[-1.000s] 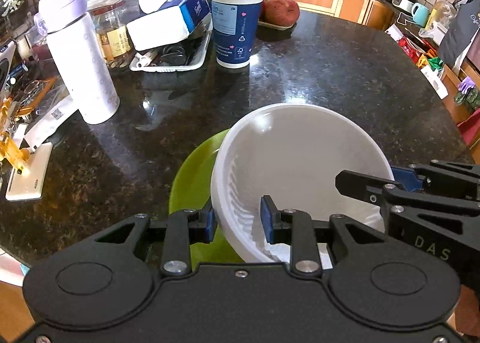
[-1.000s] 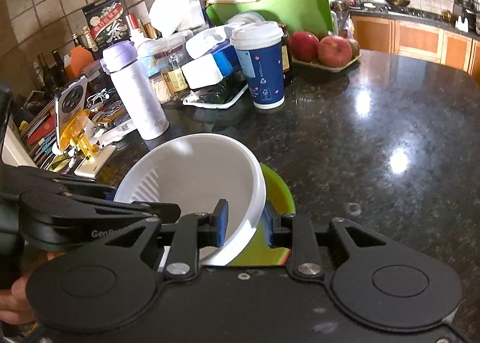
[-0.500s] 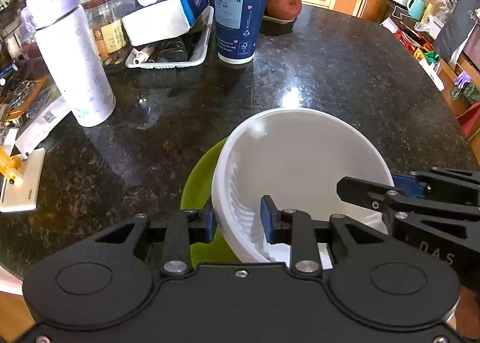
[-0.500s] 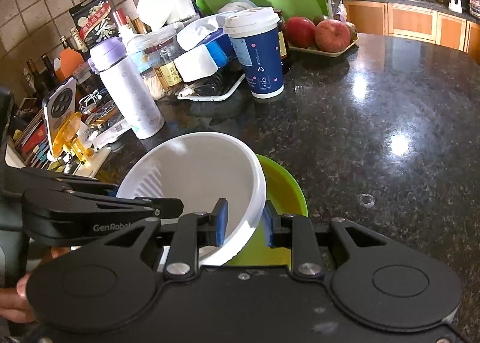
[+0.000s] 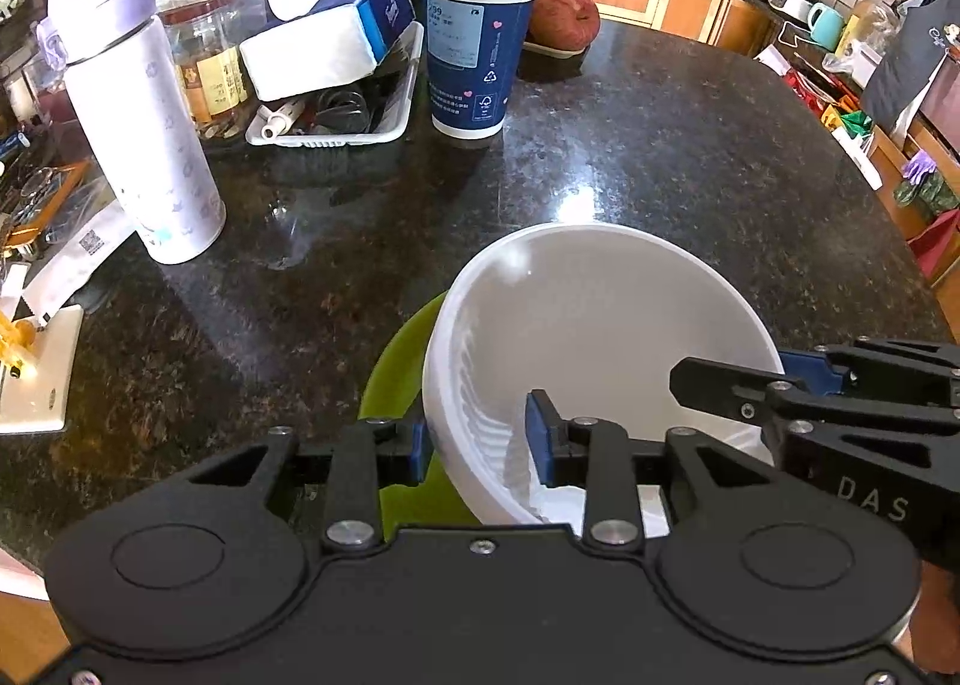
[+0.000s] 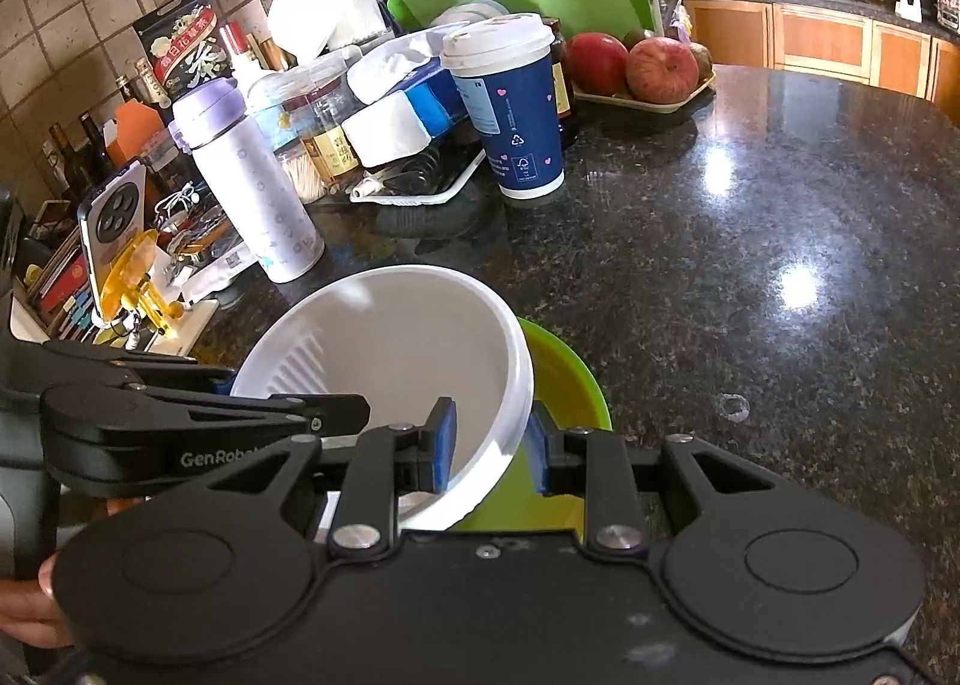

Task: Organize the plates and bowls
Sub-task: 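Lower the white bowl onto the green plate with the left gripper, then open the left gripper to release the bowl and withdraw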

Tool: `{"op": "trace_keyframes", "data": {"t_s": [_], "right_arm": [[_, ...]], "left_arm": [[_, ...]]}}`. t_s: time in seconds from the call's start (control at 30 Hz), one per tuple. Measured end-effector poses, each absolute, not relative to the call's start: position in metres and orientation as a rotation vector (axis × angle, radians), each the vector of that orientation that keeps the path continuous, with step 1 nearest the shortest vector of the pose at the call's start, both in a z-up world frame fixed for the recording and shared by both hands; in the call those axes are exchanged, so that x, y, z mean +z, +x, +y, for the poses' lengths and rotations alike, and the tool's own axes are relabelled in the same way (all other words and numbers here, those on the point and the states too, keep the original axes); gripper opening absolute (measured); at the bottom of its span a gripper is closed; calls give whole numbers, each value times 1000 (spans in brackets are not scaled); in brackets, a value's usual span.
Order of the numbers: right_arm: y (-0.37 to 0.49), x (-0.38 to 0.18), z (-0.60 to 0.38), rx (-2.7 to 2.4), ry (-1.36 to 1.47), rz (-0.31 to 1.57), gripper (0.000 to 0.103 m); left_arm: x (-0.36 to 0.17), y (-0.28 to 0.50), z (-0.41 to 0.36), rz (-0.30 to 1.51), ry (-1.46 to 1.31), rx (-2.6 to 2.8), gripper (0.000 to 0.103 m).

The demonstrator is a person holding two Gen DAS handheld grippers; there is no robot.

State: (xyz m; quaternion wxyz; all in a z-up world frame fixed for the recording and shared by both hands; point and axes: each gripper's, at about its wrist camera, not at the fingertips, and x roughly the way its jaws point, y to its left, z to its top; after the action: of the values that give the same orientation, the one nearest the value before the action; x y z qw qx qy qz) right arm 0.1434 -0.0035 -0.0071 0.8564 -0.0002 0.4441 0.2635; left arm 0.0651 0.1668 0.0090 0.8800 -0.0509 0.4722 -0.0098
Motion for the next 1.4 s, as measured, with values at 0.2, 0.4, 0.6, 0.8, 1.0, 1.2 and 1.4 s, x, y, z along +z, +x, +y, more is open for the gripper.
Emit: {"op": "trace_keyframes", "data": {"t_s": [0.2,0.4,0.6,0.8,1.0,1.2,1.4], "right_arm": [[143,-7,-3,551,-4,929,28],[143,-7,-2,551,-13,921,33],[141,-5,-1,543,-16,903,37],[139,-6,-1,529,-18,893,40],[135,-3,-1,507,-12,862,43],[128,5,-2,463,-23,791,45],[120,15,-6,404,-22,713,45]], "left_arm": [[9,65,166,974,-102,-25,46],[9,65,166,959,-107,-36,50],[9,63,166,945,-97,-34,50],[10,62,167,928,-84,-34,52],[12,60,169,899,-72,-29,53],[20,55,174,841,-52,-13,54],[33,48,182,760,-40,27,54]]}}
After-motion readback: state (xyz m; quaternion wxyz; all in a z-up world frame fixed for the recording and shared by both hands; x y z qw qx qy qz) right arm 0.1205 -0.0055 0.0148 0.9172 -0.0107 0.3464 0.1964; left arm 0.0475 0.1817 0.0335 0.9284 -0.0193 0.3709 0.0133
